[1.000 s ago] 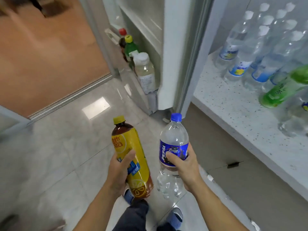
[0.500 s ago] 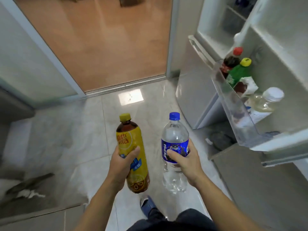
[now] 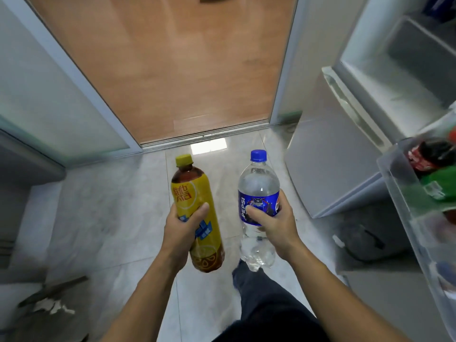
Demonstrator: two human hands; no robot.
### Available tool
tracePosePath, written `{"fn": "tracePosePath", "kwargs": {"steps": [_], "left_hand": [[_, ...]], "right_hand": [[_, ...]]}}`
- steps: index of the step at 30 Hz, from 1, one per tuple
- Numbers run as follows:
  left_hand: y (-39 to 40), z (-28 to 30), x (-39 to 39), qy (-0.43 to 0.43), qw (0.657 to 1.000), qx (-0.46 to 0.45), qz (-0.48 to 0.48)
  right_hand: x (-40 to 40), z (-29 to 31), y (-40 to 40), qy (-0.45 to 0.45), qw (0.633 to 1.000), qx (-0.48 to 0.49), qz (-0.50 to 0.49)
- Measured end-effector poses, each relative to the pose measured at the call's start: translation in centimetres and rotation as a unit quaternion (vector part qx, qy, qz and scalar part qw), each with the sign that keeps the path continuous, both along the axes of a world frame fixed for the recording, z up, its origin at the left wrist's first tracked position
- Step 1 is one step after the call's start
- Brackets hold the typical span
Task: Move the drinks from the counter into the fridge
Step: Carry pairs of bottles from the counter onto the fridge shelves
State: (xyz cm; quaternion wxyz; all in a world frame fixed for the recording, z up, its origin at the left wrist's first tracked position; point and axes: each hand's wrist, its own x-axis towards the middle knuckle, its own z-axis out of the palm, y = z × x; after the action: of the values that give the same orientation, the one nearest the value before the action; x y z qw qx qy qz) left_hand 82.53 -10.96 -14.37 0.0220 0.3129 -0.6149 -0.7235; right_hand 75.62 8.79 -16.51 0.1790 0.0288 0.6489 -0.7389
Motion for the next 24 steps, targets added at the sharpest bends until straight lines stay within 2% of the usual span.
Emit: {"fn": "tracePosePath", "kwargs": {"steps": [6, 13, 19, 24], "left_hand": [[-2.7, 1.6, -11.4, -0.01, 1.0, -0.022, -0.004], [-4.7, 1.2, -23.1, -0.015, 0.999, -0.013, -0.035], [-6.7, -0.9, -34.3, -0.013, 0.992, 0.01, -0.124], [-7.0, -0.7, -44.2, 0.01, 0.972, 0.023, -0.233]], "right_hand": [[-11.7, 0.2, -2.6, -0.004, 1.0, -0.009, -0.021], [-21.8, -0.3, -4.0, 0.008, 0.995, 0.007, -0.101], [-28.5, -1.4, -5.0, 0.01, 0.978, 0.047, -0.202], [-33.1, -0.2, -5.6, 0.011, 0.942, 0.075, -0.327]]}}
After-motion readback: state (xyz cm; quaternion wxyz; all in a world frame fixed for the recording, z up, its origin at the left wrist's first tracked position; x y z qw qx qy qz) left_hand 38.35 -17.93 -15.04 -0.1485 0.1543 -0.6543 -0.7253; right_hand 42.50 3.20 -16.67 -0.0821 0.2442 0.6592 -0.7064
